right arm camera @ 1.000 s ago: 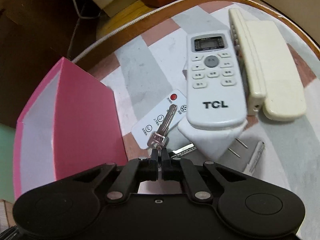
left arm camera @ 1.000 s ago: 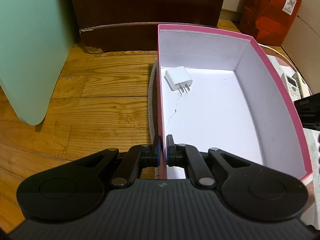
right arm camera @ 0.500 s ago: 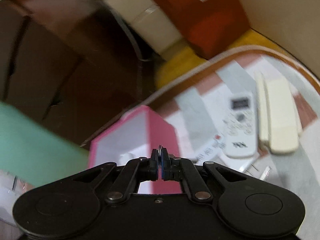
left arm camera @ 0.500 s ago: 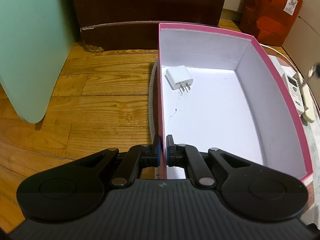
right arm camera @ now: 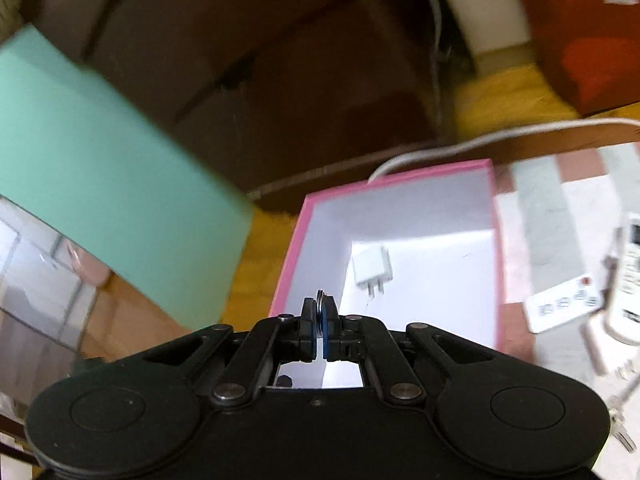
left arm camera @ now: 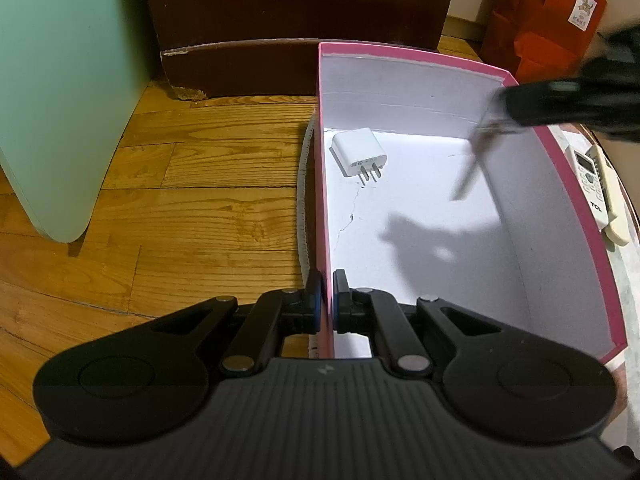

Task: Organize rigid objects
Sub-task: 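Carry the keys into the box beside the charger and release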

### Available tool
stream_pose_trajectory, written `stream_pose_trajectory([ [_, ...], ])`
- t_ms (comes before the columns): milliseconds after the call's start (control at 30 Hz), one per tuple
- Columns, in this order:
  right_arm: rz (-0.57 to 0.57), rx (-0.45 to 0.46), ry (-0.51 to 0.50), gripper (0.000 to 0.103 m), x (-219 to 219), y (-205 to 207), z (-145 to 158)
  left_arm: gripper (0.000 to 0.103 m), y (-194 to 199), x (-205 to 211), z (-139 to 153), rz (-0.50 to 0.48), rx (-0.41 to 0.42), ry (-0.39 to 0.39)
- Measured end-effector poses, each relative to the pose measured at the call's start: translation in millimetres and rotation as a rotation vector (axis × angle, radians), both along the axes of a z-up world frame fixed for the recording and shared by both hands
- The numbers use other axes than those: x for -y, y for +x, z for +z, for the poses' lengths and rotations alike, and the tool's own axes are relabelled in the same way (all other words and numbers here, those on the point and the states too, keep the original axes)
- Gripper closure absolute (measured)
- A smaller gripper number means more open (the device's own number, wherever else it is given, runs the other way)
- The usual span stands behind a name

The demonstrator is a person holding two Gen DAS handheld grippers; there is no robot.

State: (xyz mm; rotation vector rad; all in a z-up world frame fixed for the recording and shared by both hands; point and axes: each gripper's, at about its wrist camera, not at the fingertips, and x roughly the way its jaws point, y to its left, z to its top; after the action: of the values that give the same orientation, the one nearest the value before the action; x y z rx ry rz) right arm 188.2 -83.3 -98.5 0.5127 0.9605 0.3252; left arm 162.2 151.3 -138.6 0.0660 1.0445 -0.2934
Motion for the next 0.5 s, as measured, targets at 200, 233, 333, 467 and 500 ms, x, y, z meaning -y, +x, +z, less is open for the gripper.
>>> stream_pose_trajectory([
  [200, 0.063, 0.019, -0.2, 0.098, -32.6, 48.7, -24.2, 0.099, 0.0, -0.7, -0.2, 0.002, 0.0, -0.005],
  [233, 0.053, 0.025, -0.21, 0.098, -29.5, 53.5, -26.9, 0.099, -0.3, -0.4, -0.3, -0.002, 0.002, -0.002],
  [333, 0.014, 0.02, -0.243, 0.092, -26.0, 68.4, -36.7, 0.099, -0.7, -0.2, -0.5, -0.004, 0.004, 0.0],
  [467, 0.023, 0.022, -0.221, 0.088, -11.3, 69.8, -30.7, 0.098, 0.0, -2.8, -0.7, 0.001, -0.002, -0.012],
  [500, 0.015, 0.039, -0.198, 0.088, -2.9, 61.0, -23.0, 0.098, 0.4, -3.4, -0.7, 0.002, -0.003, -0.015],
])
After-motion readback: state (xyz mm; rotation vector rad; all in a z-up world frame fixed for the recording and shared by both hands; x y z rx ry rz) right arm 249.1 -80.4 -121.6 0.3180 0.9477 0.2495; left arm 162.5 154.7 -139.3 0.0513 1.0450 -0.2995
